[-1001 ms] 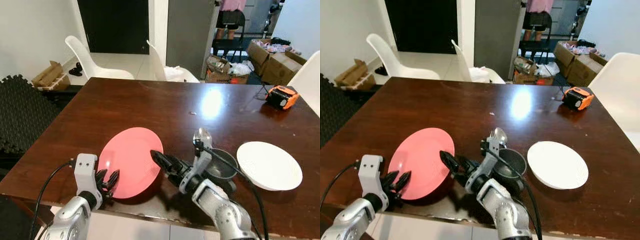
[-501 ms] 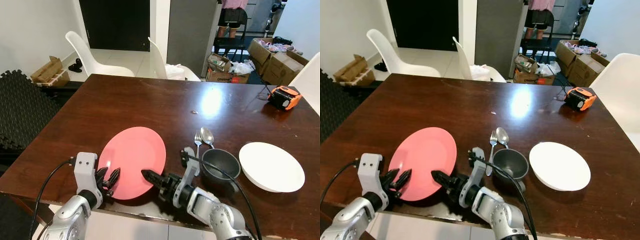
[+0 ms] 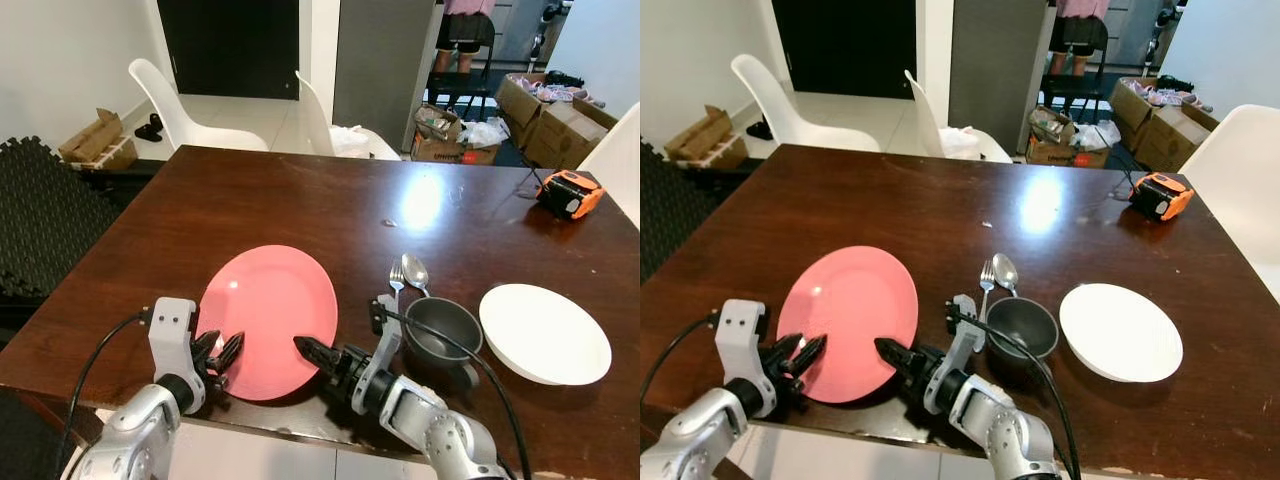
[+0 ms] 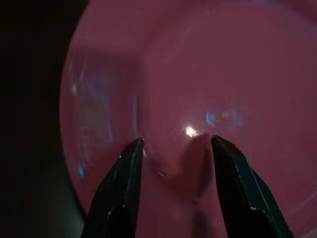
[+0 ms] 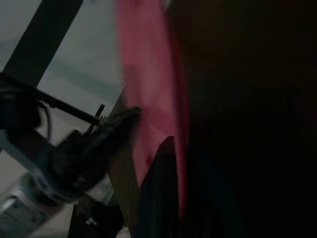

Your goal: Setting the table

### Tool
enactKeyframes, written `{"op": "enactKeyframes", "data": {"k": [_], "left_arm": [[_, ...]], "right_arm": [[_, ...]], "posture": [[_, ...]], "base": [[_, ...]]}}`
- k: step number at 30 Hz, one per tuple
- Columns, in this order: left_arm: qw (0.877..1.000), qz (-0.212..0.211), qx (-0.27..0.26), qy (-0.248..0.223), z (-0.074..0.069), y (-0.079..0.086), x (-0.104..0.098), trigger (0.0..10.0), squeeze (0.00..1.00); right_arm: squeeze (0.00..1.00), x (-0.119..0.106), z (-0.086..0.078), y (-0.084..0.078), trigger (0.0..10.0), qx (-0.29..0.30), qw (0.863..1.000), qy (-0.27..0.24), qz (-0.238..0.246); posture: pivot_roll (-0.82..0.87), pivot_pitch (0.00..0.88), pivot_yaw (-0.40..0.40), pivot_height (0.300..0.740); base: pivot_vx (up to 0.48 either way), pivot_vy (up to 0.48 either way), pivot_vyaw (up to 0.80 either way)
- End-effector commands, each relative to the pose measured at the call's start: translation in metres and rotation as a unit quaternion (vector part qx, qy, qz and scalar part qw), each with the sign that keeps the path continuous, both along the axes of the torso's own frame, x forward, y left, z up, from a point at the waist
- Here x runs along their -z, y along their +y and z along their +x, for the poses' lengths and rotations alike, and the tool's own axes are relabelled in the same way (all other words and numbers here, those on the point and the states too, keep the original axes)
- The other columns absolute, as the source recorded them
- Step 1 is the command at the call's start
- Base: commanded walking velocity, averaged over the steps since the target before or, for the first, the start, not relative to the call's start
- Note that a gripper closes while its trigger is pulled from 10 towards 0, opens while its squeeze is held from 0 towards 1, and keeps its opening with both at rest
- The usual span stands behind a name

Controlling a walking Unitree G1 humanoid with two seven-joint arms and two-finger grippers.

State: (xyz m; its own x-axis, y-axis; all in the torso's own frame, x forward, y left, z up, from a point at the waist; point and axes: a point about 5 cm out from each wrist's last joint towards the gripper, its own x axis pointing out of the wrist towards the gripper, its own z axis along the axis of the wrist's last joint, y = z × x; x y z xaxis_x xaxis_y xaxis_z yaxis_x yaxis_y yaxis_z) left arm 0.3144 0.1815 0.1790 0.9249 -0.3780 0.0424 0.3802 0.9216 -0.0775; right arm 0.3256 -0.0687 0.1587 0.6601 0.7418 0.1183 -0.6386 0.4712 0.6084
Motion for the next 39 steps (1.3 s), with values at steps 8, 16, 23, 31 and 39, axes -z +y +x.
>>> {"op": "enactKeyframes", "data": {"k": [8,16,23,31,39], "left_arm": [[0.990,-0.041,0.022,-0.132,-0.012,0.012,-0.102,10.0,0.00],[0.970,-0.169,-0.107,-0.137,-0.005,0.043,-0.124,10.0,0.00],[0.974,-0.052,-0.205,-0.076,-0.005,0.056,-0.080,10.0,0.00],[0.985,-0.037,-0.169,0.004,-0.017,0.017,-0.032,10.0,0.00],[0.986,-0.025,-0.161,0.025,-0.018,-0.015,-0.010,10.0,0.00]], "right_arm": [[0.00,-0.021,-0.009,-0.010,0.0,0.041,0.996,-0.060,0.057],[0.00,-0.041,-0.013,-0.026,0.0,0.094,0.983,-0.090,0.133],[0.00,-0.067,-0.026,-0.027,10.0,0.134,0.969,-0.206,0.028],[0.00,-0.074,-0.036,-0.028,10.0,0.227,0.930,-0.271,-0.097],[0.00,-0.073,-0.038,-0.035,10.0,0.291,0.936,-0.198,0.003]], "posture": [[0.04,0.195,0.085,0.740],[0.04,0.195,0.086,0.740],[0.03,0.196,0.095,0.740],[0.02,0.192,0.080,0.740],[0.01,0.182,0.075,0.740]], "base": [[0.000,0.000,0.00],[0.000,0.000,0.00],[0.000,0.000,0.00],[0.000,0.000,0.00],[0.000,0.000,0.00]]}}
